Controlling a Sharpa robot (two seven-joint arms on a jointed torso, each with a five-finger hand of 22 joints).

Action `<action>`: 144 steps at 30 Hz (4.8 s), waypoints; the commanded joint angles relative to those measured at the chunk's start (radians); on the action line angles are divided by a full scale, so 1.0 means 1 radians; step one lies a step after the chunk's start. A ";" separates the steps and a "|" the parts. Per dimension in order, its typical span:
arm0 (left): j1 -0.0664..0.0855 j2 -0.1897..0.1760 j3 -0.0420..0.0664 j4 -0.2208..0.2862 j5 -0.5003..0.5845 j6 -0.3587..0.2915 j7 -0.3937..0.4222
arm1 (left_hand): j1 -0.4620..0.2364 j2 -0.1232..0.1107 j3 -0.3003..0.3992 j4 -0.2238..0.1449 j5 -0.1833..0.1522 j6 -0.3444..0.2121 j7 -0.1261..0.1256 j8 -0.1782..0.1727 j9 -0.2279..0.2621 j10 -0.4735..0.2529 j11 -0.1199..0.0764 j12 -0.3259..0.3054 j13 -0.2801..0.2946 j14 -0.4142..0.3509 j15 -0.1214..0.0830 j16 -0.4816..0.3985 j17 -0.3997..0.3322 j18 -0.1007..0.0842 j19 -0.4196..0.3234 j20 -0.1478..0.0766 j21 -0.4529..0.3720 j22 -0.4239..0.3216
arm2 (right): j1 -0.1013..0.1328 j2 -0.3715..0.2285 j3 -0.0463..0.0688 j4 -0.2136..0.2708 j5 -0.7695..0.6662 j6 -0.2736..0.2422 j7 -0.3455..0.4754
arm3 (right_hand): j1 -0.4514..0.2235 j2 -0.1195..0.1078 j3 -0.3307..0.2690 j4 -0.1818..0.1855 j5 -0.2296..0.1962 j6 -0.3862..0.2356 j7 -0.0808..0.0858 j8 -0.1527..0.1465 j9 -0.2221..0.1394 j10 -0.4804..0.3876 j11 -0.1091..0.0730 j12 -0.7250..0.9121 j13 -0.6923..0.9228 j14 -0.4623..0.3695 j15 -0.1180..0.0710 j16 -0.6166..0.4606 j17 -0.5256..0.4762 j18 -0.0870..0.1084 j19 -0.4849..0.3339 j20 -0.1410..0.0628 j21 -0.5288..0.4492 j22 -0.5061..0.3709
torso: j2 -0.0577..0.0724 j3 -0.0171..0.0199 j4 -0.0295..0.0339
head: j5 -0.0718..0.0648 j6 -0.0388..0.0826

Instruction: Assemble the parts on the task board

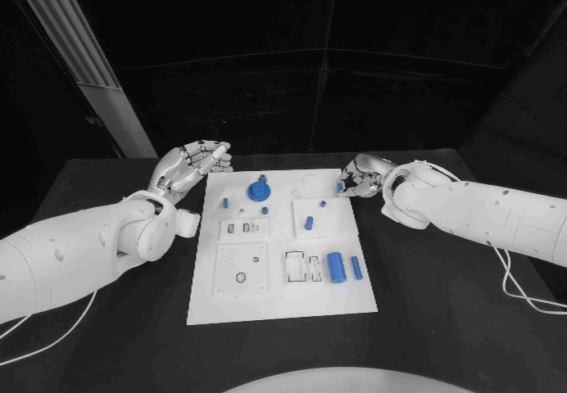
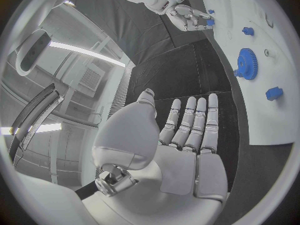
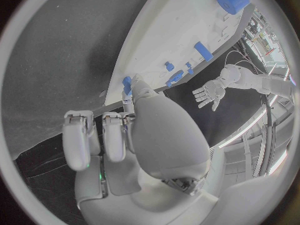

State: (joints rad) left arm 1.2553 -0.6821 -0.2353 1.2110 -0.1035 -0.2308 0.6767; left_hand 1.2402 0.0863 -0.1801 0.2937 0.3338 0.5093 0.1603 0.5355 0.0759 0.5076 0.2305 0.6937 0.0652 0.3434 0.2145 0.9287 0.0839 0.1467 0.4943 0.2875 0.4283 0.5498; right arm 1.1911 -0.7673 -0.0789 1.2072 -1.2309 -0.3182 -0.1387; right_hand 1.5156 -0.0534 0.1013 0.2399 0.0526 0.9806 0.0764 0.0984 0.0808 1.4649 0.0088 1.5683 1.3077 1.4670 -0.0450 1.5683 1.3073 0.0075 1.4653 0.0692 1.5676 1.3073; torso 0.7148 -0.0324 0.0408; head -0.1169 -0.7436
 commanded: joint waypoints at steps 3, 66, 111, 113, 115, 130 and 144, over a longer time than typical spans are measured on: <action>0.001 -0.001 0.001 0.003 -0.003 0.007 0.147 | 0.004 0.009 0.000 -0.002 0.003 -0.004 0.109 -0.007 0.001 -0.007 -0.002 0.006 -0.001 -0.007 0.003 0.003 -0.002 -0.010 -0.005 0.000 -0.002 -0.002 | 0.001 0.003 0.000 -0.004 -0.005 0.008 -0.001 | -0.001 0.020 0.008 -0.002 -0.002 0.028 -0.004 0.012 0.003 0.106 -0.008 0.003 0.263 0.104 -0.002 0.002 0.263 -0.008 0.106 -0.004 0.003 0.263 | 0.000 -0.0001 0.0008 | -0.001 -0.001; 0.000 0.007 0.001 -0.003 -0.003 0.004 0.144 | 0.005 0.010 -0.002 -0.002 0.004 -0.003 0.109 -0.007 0.002 -0.008 -0.002 0.008 -0.001 -0.008 0.003 0.005 -0.002 -0.010 -0.004 0.000 -0.002 -0.002 | 0.007 0.115 0.002 0.325 -0.182 -0.083 -0.176 | -0.006 0.056 -0.012 -0.021 -0.002 0.135 0.013 0.026 0.006 0.106 0.016 0.003 0.263 0.104 0.017 0.002 0.263 -0.008 0.106 0.009 0.003 0.263 | 0.000 -0.0005 0.0006 | 0.087 -0.028; 0.001 0.005 0.001 0.003 -0.003 0.005 0.145 | 0.007 0.011 -0.003 -0.002 0.005 -0.003 0.109 -0.006 0.002 -0.008 -0.002 0.009 -0.001 -0.008 0.003 0.006 -0.002 -0.010 -0.004 0.000 -0.001 -0.002 | -0.050 0.251 0.003 0.238 -0.281 -0.049 -0.242 | -0.014 0.050 -0.021 -0.031 0.002 0.134 0.028 0.013 0.001 0.106 0.030 0.003 0.263 0.104 0.025 0.002 0.263 -0.008 0.106 0.017 0.003 0.263 | -0.001 -0.0004 -0.0007 | 0.084 -0.046; 0.001 0.005 0.001 0.003 -0.003 0.006 0.145 | 0.007 0.011 -0.003 -0.002 0.005 -0.003 0.109 -0.006 0.002 -0.008 -0.002 0.009 -0.001 -0.008 0.003 0.006 -0.002 -0.010 -0.004 0.000 -0.001 -0.002 | -0.050 0.253 0.003 0.235 -0.281 -0.046 -0.241 | -0.014 0.050 -0.021 -0.032 0.002 0.134 0.028 0.012 0.000 0.106 0.030 0.003 0.263 0.104 0.026 0.002 0.263 -0.008 0.106 0.017 0.003 0.263 | -0.001 -0.0007 -0.0002 | 0.083 -0.045; 0.001 0.005 0.001 0.003 -0.003 0.005 0.144 | 0.007 0.011 -0.003 -0.002 0.005 -0.003 0.109 -0.006 0.002 -0.008 -0.002 0.009 -0.001 -0.008 0.003 0.006 -0.002 -0.010 -0.004 0.000 -0.001 -0.002 | -0.050 0.255 0.003 0.233 -0.281 -0.044 -0.240 | -0.014 0.049 -0.021 -0.034 0.002 0.133 0.028 0.011 0.000 0.106 0.031 0.003 0.263 0.104 0.026 0.002 0.263 -0.008 0.106 0.018 0.003 0.263 | -0.001 -0.0008 -0.0001 | 0.082 -0.046; 0.001 0.004 0.001 0.003 -0.003 0.004 0.144 | 0.007 0.011 -0.003 -0.002 0.005 -0.003 0.109 -0.006 0.002 -0.008 -0.002 0.009 -0.001 -0.008 0.003 0.006 -0.002 -0.010 -0.004 0.000 -0.001 -0.002 | -0.055 0.264 0.003 0.224 -0.282 -0.022 -0.239 | -0.014 0.043 -0.025 -0.041 0.001 0.127 0.031 0.002 -0.004 0.106 0.033 0.003 0.263 0.104 0.029 0.002 0.263 -0.008 0.106 0.021 0.003 0.263 | 0.000 -0.0011 -0.0004 | 0.083 -0.047; 0.001 0.004 0.001 0.003 -0.003 0.005 0.143 | 0.009 0.012 -0.003 -0.002 0.006 -0.003 0.109 -0.007 0.002 -0.008 -0.002 0.009 -0.001 -0.008 0.003 0.007 -0.003 -0.010 -0.003 0.000 -0.001 -0.002 | -0.058 0.271 0.003 0.216 -0.282 -0.013 -0.244 | -0.028 0.023 -0.037 -0.051 0.001 0.083 0.053 -0.031 -0.014 0.106 0.051 0.003 0.263 0.104 0.043 0.002 0.263 -0.008 0.106 0.033 0.003 0.263 | -0.001 -0.0007 -0.0014 | 0.082 -0.048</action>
State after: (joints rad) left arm 1.2544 -0.6781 -0.2353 1.2127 -0.1036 -0.2311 0.6767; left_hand 1.2440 0.0902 -0.1801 0.2937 0.3338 0.5093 0.1603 0.5355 0.0766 0.5040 0.2269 0.6978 0.0653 0.3398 0.2181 0.9287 0.0828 0.1468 0.4943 0.2875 0.4283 0.5491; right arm 1.1340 -0.4965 -0.0751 1.4245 -1.5072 -0.3484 -0.3797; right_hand 1.4869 -0.0233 0.0667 0.1909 0.0500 1.0693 0.1280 0.0712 0.0688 1.4669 0.0576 1.5683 1.3092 1.4672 -0.0081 1.5683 1.3074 0.0075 1.4662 0.0959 1.5676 1.3077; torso 0.7144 -0.0333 0.0406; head -0.0325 -0.7923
